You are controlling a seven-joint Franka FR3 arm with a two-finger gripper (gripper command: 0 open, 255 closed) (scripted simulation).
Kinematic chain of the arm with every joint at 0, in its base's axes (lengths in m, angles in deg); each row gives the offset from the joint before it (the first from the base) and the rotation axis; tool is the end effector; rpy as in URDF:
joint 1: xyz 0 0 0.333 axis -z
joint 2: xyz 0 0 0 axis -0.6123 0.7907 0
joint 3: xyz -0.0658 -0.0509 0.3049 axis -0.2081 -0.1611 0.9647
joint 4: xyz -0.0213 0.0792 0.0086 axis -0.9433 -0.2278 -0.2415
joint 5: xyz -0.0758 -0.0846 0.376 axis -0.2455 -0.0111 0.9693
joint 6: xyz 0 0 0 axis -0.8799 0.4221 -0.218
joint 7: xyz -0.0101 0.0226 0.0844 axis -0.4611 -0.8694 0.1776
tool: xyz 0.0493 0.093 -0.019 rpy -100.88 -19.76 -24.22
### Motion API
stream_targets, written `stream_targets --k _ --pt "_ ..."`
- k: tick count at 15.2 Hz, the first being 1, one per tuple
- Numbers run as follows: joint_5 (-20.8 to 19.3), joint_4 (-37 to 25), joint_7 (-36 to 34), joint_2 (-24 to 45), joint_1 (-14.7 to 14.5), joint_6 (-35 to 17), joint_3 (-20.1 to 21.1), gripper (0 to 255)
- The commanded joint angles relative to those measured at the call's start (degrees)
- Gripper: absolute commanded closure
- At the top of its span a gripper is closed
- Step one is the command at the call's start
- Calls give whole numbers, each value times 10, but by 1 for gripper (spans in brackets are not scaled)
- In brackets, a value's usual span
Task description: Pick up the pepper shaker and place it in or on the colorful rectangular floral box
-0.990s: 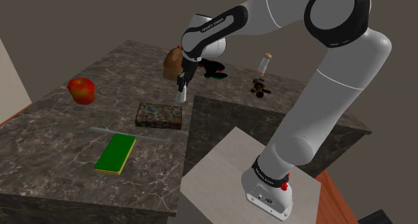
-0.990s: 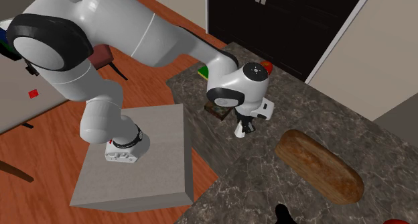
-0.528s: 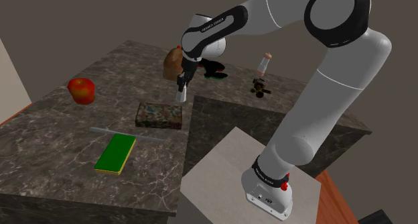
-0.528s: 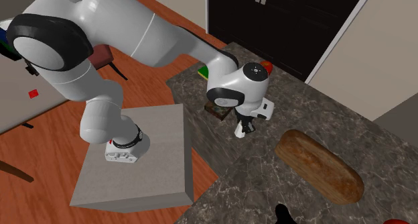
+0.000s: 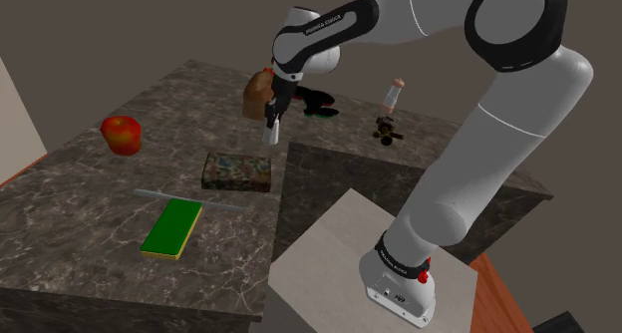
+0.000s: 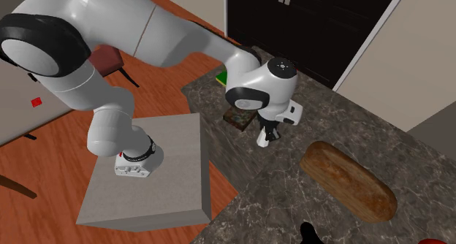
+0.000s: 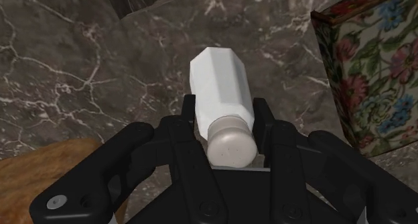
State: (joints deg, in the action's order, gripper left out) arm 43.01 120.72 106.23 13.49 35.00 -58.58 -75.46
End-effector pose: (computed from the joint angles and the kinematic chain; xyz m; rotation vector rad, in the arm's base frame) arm 0.5183 -0.0539 0.3798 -3.0634 -0.3839 -0.1207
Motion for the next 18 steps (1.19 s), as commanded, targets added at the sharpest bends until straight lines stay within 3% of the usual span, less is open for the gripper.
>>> stream_targets --k 1,18 --pt "-3 -6 -3 -8 0 14 0 255" --pt "-18 -70 -33 -62 -5 130 10 255"
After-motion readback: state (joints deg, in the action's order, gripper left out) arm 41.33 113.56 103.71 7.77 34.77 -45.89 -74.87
